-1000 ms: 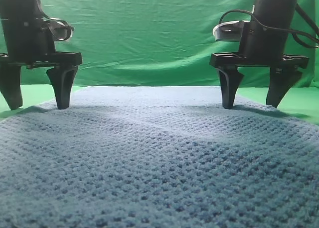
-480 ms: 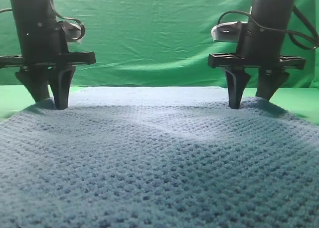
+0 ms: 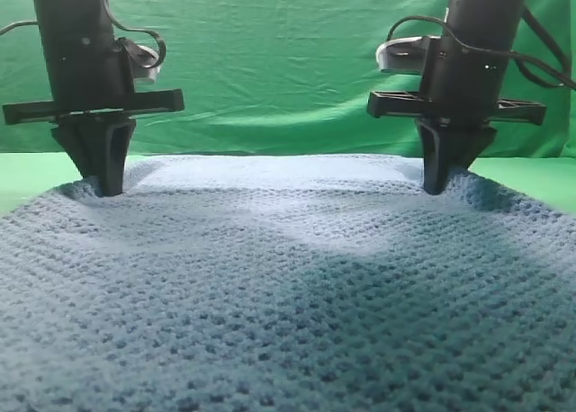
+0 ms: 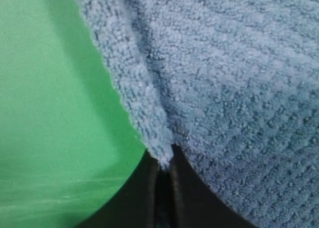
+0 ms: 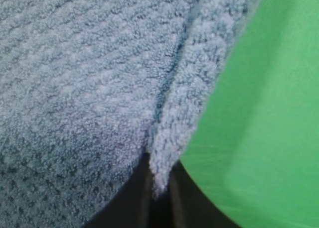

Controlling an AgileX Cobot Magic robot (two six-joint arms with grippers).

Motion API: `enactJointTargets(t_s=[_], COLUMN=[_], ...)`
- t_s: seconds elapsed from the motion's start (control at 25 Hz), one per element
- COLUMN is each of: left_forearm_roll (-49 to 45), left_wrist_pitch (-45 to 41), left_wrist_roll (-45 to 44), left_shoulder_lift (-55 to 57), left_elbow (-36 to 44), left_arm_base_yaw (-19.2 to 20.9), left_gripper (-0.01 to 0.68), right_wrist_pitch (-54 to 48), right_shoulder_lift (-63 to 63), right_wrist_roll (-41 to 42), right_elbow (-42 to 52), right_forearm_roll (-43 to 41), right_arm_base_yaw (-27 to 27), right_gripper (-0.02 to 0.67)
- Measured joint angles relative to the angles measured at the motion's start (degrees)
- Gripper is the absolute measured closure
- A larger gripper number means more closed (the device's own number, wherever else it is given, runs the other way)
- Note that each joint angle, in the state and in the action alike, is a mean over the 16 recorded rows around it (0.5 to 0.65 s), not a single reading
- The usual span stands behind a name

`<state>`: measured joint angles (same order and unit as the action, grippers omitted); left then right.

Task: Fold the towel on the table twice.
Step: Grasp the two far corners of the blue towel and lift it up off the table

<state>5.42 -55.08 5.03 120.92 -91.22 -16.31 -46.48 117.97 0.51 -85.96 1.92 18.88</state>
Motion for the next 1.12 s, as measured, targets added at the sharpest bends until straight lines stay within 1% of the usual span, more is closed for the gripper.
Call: enactJointTargets(t_s=[0.16, 0.36, 0.56, 0.72, 0.88, 1.12], left_forearm_roll=[-2.2, -5.73, -8.64, -10.28, -11.01, -10.75], left_wrist_pitch=[-3.19, -5.96, -5.99, -5.6, -5.52, -6.87], left_wrist_roll=[1.03, 2.29, 3.01, 3.21, 3.79, 4.93], left_shoulder_lift=[-1.05, -2.8, -4.72, -5.25, -4.97, -4.57], left_elbow=[-7.08, -20.28, -34.21, -42.39, -45.44, -42.7], left_arm_base_yaw=[-0.24, -0.48, -0.54, -0.54, -0.54, -0.54], left_gripper=[0.673, 0.673, 0.673, 0.673, 0.673, 0.673], right_wrist_pitch=[-1.71, -3.64, -3.13, -2.36, -2.17, -4.63], right_shoulder_lift=[-1.74, -3.78, -5.35, -5.49, -4.9, -4.4], right_wrist_roll=[0.01, 0.04, 0.47, 1.77, 3.14, 4.79], right_elbow=[-4.79, -15.19, -27.17, -34.55, -38.13, -37.41], right_forearm_roll=[-0.83, -1.9, -2.55, -2.74, -2.78, -2.79], right_arm_base_yaw=[-0.05, -0.15, -0.25, -0.28, -0.28, -0.28], right_gripper=[0.649, 0.649, 0.649, 0.649, 0.649, 0.649])
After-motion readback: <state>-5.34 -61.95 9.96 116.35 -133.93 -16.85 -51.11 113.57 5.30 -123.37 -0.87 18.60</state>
